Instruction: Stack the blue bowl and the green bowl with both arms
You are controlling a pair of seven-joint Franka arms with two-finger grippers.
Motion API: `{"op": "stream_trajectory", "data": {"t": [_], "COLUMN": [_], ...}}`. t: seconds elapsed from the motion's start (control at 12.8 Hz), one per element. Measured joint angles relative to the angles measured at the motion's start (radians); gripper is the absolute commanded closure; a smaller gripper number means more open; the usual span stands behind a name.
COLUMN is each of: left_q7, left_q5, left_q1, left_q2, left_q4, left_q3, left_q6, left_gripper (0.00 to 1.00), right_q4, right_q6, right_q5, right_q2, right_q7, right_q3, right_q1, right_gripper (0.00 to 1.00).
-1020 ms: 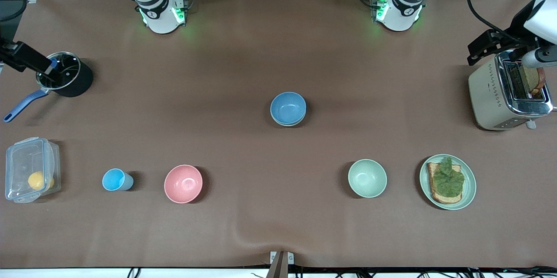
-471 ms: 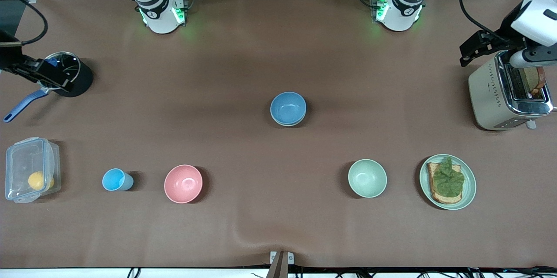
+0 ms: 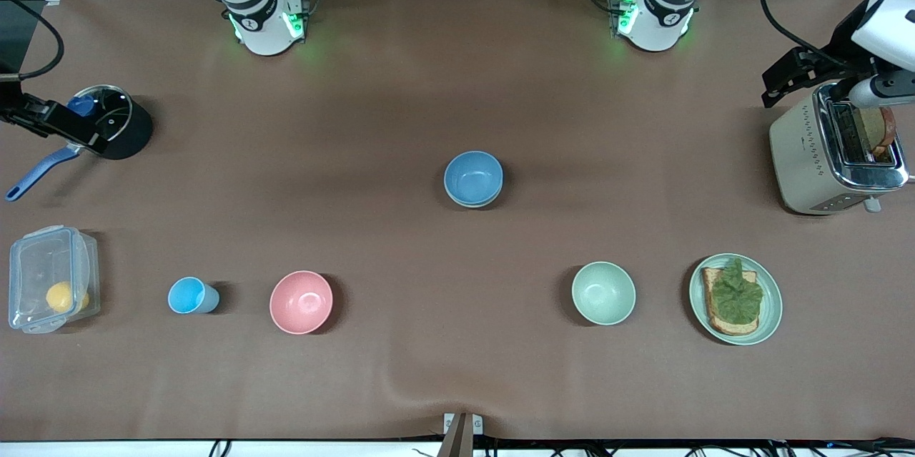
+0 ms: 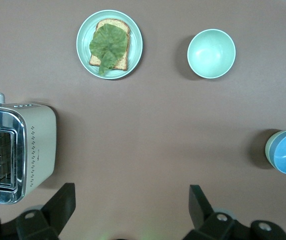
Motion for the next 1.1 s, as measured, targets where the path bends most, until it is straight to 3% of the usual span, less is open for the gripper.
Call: {"op": "stream_trajectory", "data": {"t": [0.31,1.1], "left_q7": [0.0,0.0], "left_q5": [-0.005,-0.005], "left_q1": [-0.001,-0.001], "left_q2": [0.0,-0.001], "left_q4": [0.0,0.0], "left_q3": [0.009,0.011], "left_q6": [0.001,0.001], "left_gripper": [0.0,0.0], "right_q4": [0.005,0.007], "right_q6": [0.001,0.001], "right_q5": [-0.009,-0.018], "right_q2": [0.0,0.0], "right_q7": [-0.097,-0.113], "right_q3": [0.016,0.03], "right_q1": [0.0,0.003], "right_gripper": [0.0,0.0]}}
